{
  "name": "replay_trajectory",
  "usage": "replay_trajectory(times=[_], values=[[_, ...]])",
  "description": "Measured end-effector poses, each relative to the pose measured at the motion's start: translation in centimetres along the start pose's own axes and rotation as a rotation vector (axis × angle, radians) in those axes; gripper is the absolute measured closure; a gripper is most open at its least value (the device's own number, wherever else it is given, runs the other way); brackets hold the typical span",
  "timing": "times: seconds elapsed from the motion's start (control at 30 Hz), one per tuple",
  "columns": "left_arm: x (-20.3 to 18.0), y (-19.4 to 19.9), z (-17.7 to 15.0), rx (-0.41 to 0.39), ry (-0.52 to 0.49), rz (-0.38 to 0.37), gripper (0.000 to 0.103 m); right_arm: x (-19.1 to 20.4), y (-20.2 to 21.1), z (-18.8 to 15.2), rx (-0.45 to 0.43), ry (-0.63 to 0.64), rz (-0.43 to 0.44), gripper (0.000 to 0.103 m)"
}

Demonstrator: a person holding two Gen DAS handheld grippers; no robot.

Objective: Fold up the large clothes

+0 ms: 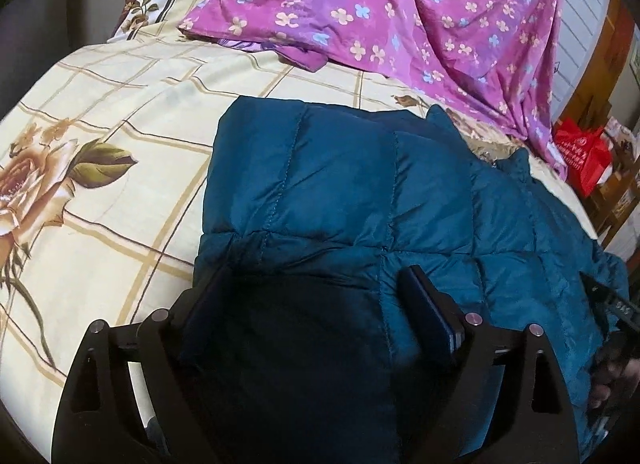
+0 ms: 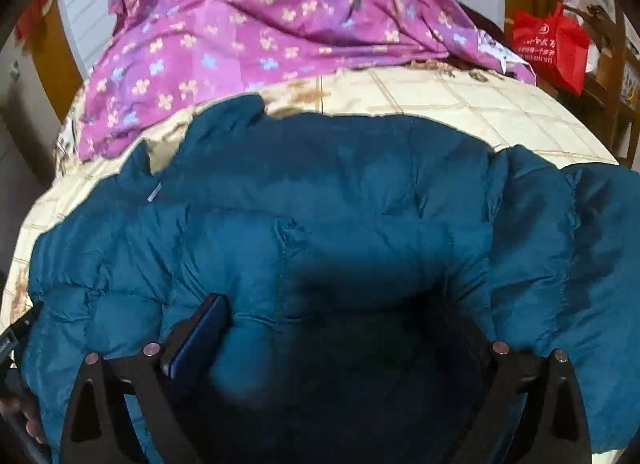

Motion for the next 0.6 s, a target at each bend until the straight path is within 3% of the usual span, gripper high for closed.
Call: replay_trajectory(times=[0.07, 0.13, 0.2, 0.27, 0.33, 0.37, 0.4, 0.5, 0.6], values=[[-0.2, 0.0, 0.0, 0.001, -0.008, 0.02, 0.015, 0.0, 0.6, -0.2, 0.017, 0.001, -0.028, 0.006], [-0.4, 1.0, 0.0, -0.003, -0.012, 0.051, 0.015, 0.3, 2.9, -0.7, -0.038, 0.004, -0.048, 0.006], [-0.2, 2.7, -0.5, -0.045, 0.003, 0.028, 0.015, 0.8, 4.9, -1.7, -0.096, 0.026, -0.016, 0.006], [-0.2, 3.8, -1.4, -0.094, 0.015, 0.033, 0.015, 2.0, 4.8, -3.1, -0.085, 0.068, -0.012, 0.004], [-0.4, 2.2, -1.8, -0.012, -0.011, 0.099, 0.015, 2.2, 2.3, -4.1, 0.027, 0.083, -0.083, 0.004], [-0.4, 1.0, -2.0, 0.065, -0.02, 0.119, 0.015, 1.9, 1.7, -4.5, 0.056, 0.071, -0.089, 0.004], [-0.2, 1.0, -2.0, 0.082, -0.009, 0.114, 0.015, 1.6, 2.1, -4.7, 0.048, 0.053, -0.078, 0.004], [0.6, 4.1, -1.8, 0.024, 0.057, 0.101, 0.015, -0.2, 6.0, -4.7, -0.013, -0.02, -0.028, 0.004], [0.6, 6.9, -2.7, -0.004, 0.05, 0.075, 0.015, -4.2, 11.4, -5.5, -0.123, -0.084, -0.072, 0.004]])
Point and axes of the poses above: each gripper's, at about its wrist camera, not at the fingertips, and y roughly against the way its jaws point, x to its left, z to its top, the point moved 4 cm from there along -y, roughly the way its jaws point, and after that the axes turned 15 degrees about x, right-handed, at the moved point
